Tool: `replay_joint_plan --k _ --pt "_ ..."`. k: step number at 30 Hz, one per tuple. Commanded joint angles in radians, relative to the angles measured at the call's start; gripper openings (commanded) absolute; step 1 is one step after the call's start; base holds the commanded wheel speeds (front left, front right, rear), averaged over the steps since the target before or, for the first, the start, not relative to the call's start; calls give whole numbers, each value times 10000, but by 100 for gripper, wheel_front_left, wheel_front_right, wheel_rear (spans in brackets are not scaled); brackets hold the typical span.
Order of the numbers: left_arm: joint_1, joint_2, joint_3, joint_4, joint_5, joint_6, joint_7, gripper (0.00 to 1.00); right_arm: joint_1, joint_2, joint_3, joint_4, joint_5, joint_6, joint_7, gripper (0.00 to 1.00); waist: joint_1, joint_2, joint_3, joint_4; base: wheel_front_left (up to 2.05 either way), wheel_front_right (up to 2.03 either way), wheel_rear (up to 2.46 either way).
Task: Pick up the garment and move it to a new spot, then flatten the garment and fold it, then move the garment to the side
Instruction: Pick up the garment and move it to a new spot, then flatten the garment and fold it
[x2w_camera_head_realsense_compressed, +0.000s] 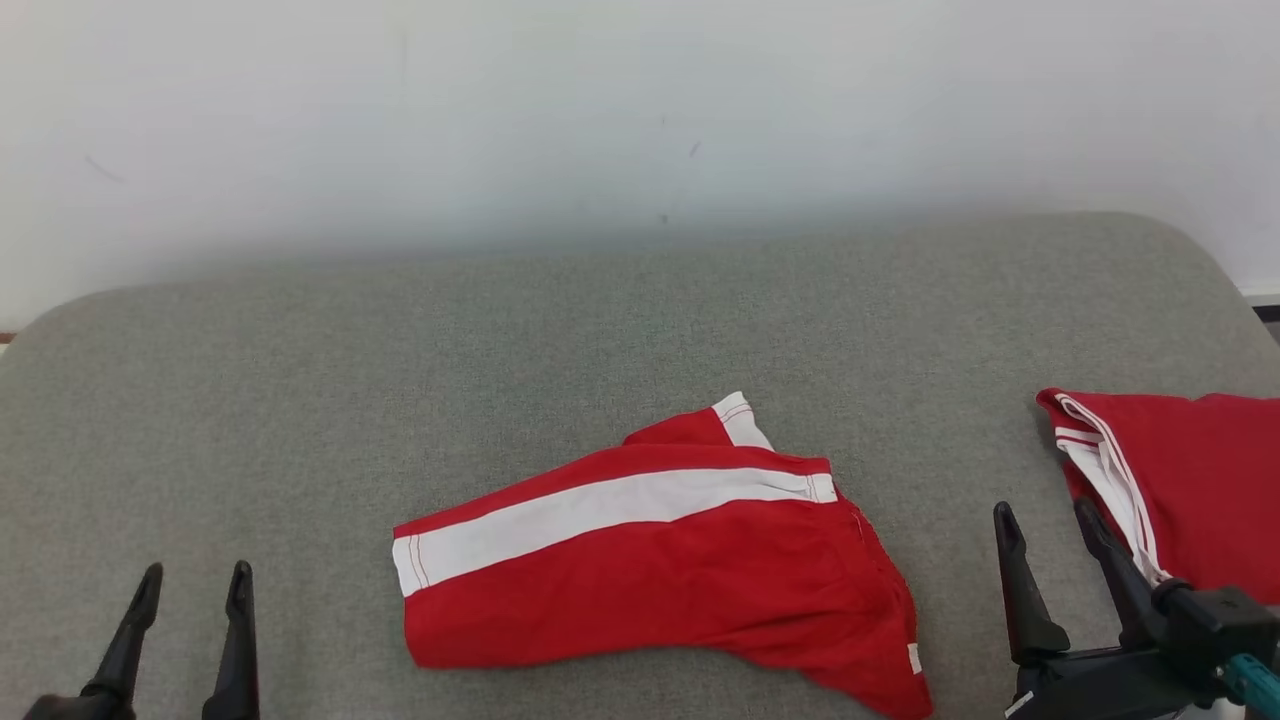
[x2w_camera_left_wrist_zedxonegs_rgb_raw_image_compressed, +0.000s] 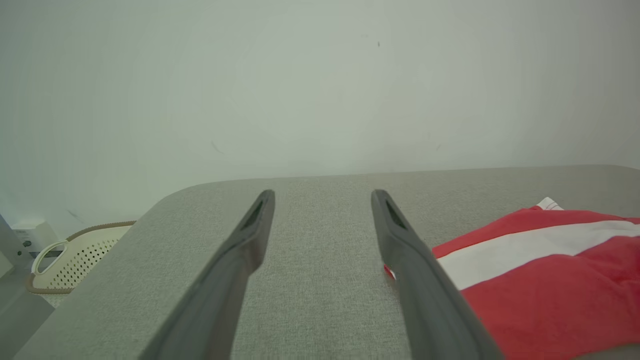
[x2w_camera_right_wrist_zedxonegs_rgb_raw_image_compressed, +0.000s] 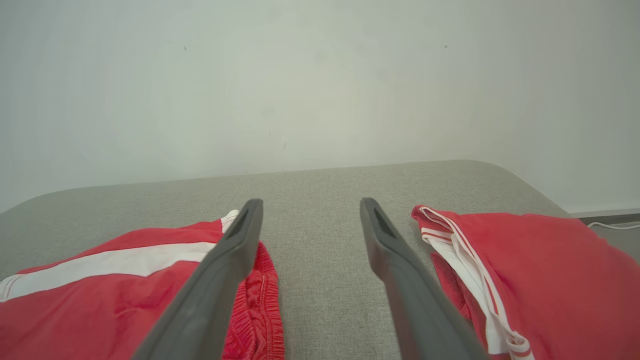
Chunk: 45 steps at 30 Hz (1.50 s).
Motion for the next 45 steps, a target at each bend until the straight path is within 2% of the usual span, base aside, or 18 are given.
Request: replay_joint_plan --k 1,20,26,31,43,44,45 --pt "163 77 -7 26 15 -14 11 100 152 -76 44 -41 24 -7 30 100 1 0 -25 7 0 0 0" --pt "-135 143 -287 181 -79 -46 317 100 198 -91 57 -234 71 -7 236 100 1 0 -26 65 0 0 0" --pt "-766 -95 -1031 377 -242 -471 1133 100 -4 -150 170 -321 115 -7 264 100 1 0 300 100 0 0 0" --pt "-1451 -388 -1600 1068 -506 -868 1897 100 -215 -209 330 -362 164 -7 179 100 1 0 738 -62 0 0 0" --pt "-2958 -777 -1685 3783 -1371 -1594 2227 100 -618 -225 426 -49 280 -7 -92 100 1 0 1507 -593 0 0 0" --pt "-3035 -767 -1689 3930 -1380 -1591 2231 94 -637 -219 421 -26 282 -7 -110 100 1 0 1525 -606 0 0 0" --pt "-3089 -790 -1696 4053 -1451 -1645 2250 69 -645 -215 410 -9 281 -7 -125 100 1 0 1539 -613 0 0 0"
